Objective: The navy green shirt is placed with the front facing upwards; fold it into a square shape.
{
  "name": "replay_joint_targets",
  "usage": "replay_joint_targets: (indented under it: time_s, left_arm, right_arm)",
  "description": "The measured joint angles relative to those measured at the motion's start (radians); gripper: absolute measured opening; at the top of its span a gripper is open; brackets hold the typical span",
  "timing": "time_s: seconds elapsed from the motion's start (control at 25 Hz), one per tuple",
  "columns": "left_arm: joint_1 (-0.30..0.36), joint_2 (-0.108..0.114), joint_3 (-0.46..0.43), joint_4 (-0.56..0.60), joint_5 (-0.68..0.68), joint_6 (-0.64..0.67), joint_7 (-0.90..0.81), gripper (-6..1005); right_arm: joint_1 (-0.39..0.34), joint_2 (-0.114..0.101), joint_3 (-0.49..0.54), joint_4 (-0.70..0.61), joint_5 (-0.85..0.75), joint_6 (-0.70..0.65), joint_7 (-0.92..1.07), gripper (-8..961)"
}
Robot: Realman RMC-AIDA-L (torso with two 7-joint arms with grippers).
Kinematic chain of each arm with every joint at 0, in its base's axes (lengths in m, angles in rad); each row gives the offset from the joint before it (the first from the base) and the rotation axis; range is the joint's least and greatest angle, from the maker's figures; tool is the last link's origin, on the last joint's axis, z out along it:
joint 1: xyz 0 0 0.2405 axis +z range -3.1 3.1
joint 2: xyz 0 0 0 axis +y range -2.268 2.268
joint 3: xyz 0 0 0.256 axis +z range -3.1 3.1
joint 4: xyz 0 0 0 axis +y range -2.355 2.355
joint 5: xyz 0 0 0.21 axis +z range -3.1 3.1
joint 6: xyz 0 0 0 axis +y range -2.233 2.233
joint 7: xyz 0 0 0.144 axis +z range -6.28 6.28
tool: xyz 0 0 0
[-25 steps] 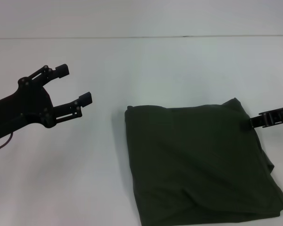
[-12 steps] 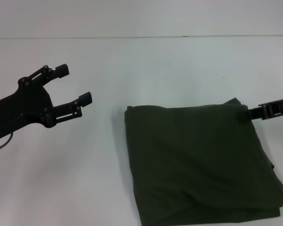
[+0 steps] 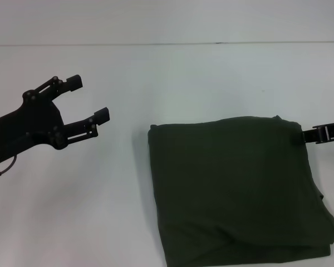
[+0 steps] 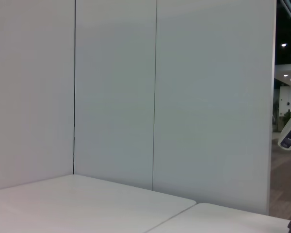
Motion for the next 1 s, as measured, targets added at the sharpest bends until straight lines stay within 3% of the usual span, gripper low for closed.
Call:
replay_joint_targets:
  time_s: [0.4,1.0]
  left_arm:
    - [0.003,0.002,0.009,-0.005,0.002,-0.008,0.0,934]
    - [0.007,0.0,0.009,-0.006,0.003,-0.008,0.0,934]
  right_arm:
    - [0.003,0.001,-0.055,-0.02,0.022,0.004,0.019,9]
    - [-0.008,-0.001,-0.058,-0.011,-0.027,0.053,0.062,10]
